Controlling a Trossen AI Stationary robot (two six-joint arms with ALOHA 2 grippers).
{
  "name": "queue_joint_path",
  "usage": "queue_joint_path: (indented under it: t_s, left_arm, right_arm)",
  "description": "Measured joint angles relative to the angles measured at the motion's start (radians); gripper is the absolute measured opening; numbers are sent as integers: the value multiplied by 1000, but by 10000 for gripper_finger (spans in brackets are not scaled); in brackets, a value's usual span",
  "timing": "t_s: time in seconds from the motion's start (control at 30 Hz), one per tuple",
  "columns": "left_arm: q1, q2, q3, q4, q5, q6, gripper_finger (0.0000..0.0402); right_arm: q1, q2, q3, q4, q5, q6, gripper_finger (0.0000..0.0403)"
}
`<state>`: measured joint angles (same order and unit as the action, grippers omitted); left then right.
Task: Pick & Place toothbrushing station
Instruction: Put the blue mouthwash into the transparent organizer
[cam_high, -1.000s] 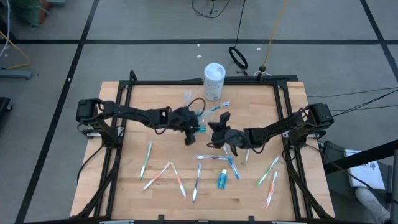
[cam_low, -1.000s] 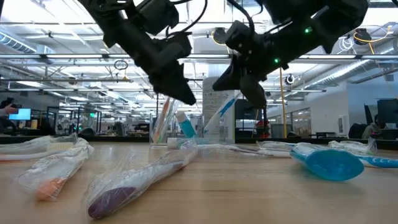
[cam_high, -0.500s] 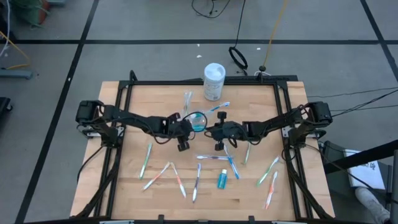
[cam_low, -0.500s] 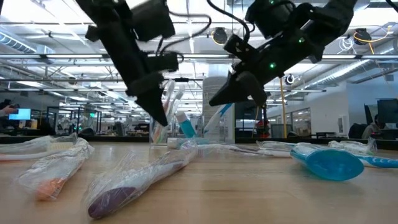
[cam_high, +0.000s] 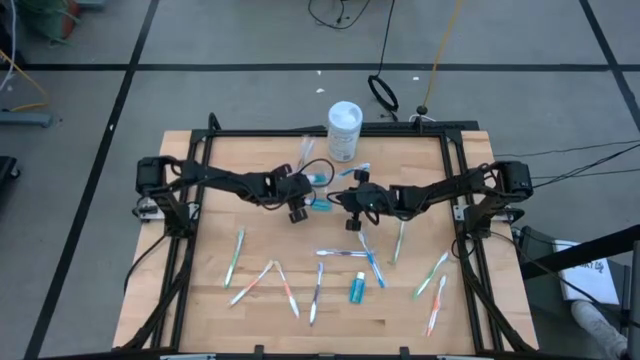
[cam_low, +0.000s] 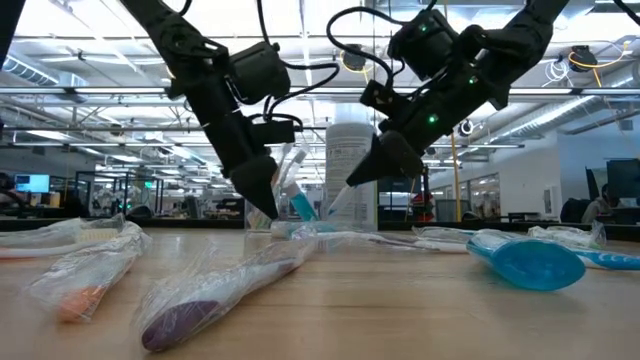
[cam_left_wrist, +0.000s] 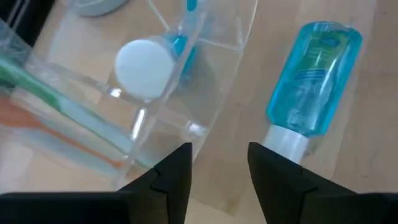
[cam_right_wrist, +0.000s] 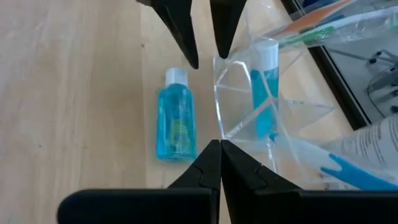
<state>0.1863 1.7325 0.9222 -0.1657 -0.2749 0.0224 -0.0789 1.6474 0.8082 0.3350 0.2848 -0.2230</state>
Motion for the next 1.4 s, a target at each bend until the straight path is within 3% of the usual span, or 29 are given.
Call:
queue_joint_path:
  t_s: [0.17, 0.33, 0.7, 0.9, 1.2, 1.4]
  left_arm:
    - [-7, 0, 0, 10, 159, 125, 163]
    - [-24, 13, 1, 45, 226, 185, 163]
    - [-47, 7, 2, 138, 228, -159, 163]
    - [-94, 42, 1, 180, 190, -257, 163]
    - [-156, 152, 4, 199, -96, -305, 163]
    - [-157, 146, 2, 129, -88, -375, 142]
  right_arm:
    - [0, 0, 0, -6, -2, 1, 0]
    - [0, 0, 0, -7, -2, 1, 0]
    - [2, 0, 0, -13, -3, 0, 0]
    - [2, 0, 0, -12, -3, -1, 0]
    - [2, 0, 0, -16, -3, -1, 0]
    - [2, 0, 0, -18, -3, -1, 0]
